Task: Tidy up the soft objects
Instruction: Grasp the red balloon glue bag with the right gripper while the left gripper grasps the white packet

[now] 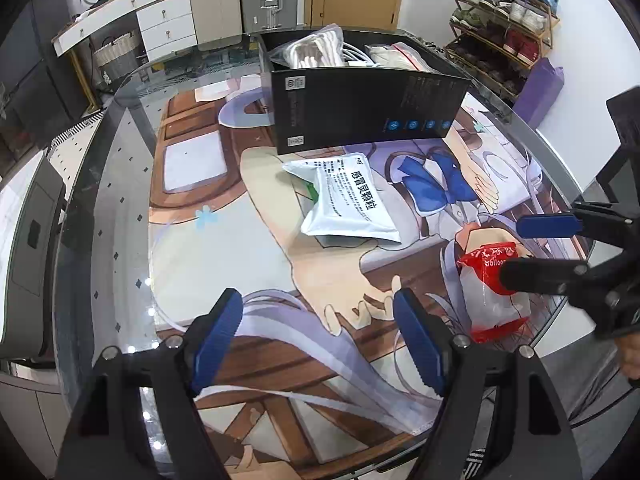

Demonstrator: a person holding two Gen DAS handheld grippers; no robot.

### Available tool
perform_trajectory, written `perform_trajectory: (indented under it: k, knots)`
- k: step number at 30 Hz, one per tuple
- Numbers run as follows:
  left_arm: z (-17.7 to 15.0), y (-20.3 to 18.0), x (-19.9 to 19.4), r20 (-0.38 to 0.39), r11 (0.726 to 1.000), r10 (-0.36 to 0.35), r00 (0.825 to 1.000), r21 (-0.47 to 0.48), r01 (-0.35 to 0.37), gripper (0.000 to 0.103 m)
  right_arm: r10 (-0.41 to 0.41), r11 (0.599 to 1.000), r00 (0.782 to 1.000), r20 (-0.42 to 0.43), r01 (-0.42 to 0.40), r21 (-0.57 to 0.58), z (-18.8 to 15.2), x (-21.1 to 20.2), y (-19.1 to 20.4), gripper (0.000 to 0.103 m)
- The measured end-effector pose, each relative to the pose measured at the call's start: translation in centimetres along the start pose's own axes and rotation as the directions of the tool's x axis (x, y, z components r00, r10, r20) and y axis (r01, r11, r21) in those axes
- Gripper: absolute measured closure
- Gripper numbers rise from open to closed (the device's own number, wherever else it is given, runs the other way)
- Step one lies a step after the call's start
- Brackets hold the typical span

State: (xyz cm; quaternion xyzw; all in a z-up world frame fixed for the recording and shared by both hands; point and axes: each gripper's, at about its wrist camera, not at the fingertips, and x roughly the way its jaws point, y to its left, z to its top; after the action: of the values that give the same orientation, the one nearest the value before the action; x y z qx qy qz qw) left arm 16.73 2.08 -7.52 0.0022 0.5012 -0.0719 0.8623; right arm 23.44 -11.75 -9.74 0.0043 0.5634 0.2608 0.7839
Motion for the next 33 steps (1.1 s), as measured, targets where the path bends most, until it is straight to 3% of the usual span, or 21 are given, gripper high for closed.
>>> perform_trajectory:
  k: [5,7,11,13,17,23,33]
  knots:
    - [0.3,-0.2,-0.2,0.009,1.0,0.003,1.0,0.004,-0.003,0.025,0.08,0.997,0.996,-0.049,-0.08,0.012,-1.5,0.4,1.0,0.029]
    - [0.4,-0.2,-0.4,0.016,1.0,0.013,1.0,0.005,-0.013,0.025,0.077,0.997,0.995,-0.061,-0.077,-0.002,-1.7,0.9,1.7,0.029]
    - [0.8,-0.2,-0.2,0.016,1.0,0.017,1.0,-0.006,-0.017,0.025,-0.027,0.996,1.0,-0.01,0.027,-0.084,-1.1,1.5,3.0,0.03]
    - [1.1,-0.2,-0.2,0.02,1.0,0.02,1.0,-0.011,-0.019,0.025,-0.076,0.991,0.997,0.01,0.077,-0.108,-0.4,1.9,2.7,0.036]
    - [2.1,-0.3,-0.4,0.054,1.0,0.019,0.998,-0.01,-0.018,0.025,-0.116,0.982,0.993,0.022,0.118,-0.149,1.5,2.4,1.3,0.048]
    - [3.8,-1.4,-0.3,0.083,1.0,0.005,0.997,-0.02,-0.004,0.025,-0.207,0.962,0.975,0.077,0.217,-0.167,3.6,1.7,-1.5,0.052]
    - [7.1,-2.4,4.8,0.022,0.998,0.067,0.998,-0.021,-0.066,0.028,-0.218,0.943,0.97,0.105,0.237,-0.233,4.0,1.8,-1.3,0.053]
